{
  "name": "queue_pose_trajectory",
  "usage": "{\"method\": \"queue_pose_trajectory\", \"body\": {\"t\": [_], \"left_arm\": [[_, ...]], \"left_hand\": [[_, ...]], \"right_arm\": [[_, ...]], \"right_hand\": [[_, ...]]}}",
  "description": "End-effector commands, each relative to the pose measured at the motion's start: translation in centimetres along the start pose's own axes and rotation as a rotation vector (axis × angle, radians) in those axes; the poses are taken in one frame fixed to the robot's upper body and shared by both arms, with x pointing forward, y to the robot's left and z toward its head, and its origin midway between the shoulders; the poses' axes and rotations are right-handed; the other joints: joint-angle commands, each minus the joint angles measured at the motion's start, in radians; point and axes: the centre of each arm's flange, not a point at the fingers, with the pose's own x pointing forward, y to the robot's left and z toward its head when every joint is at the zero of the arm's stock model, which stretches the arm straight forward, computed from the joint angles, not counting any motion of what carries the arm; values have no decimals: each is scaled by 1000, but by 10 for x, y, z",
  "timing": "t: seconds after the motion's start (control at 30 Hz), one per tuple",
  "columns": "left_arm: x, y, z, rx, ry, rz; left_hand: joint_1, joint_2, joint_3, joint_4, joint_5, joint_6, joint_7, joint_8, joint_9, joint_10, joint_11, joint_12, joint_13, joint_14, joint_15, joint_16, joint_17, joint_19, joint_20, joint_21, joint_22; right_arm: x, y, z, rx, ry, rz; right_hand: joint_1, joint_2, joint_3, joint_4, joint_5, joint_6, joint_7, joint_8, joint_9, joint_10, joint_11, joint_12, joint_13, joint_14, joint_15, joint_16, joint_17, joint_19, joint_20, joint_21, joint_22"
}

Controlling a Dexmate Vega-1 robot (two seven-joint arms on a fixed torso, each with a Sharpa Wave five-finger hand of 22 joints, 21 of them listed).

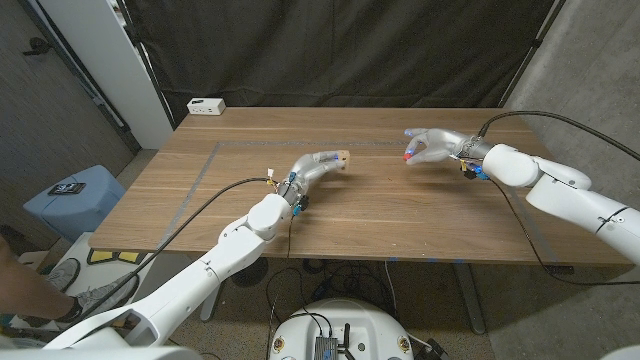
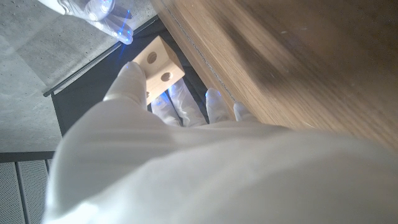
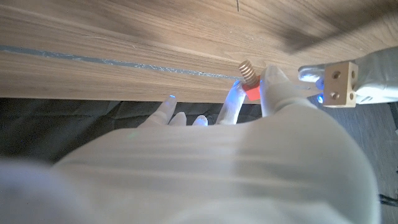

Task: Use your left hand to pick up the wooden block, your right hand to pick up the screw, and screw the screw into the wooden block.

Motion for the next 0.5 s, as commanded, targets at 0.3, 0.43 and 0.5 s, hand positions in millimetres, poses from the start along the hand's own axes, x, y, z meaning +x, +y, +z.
{"method": "queue_pose_trajectory", "body": {"t": [0.3,0.43,0.5], "left_arm": [[3,-14,3,-12,-18,-16],[5,-17,3,-12,-17,-25],[5,-18,3,-13,-16,-27]], "left_hand": [[6,11,-4,2,1,4,0,3,5,0,0,-7,3,-4,-92,6,2,-7,3,5,5],[6,12,-5,2,1,7,0,4,5,-1,0,-8,3,-3,-93,6,2,-6,4,5,5],[6,12,-5,2,1,6,-1,4,5,-1,0,-8,3,-3,-94,6,2,-6,4,5,5]], "right_arm": [[-15,-1,3,302,6,-80],[-15,0,3,357,3,-102],[-15,1,2,387,3,-116]], "right_hand": [[1,6,-4,1,-4,1,10,11,4,6,13,-2,3,2,13,7,1,3,15,0,5],[-1,7,-5,2,-5,1,10,12,4,6,14,-2,3,3,16,7,0,2,17,0,5],[-2,6,-6,2,-5,2,13,14,5,7,15,-3,3,2,19,7,0,1,17,0,5]]}}
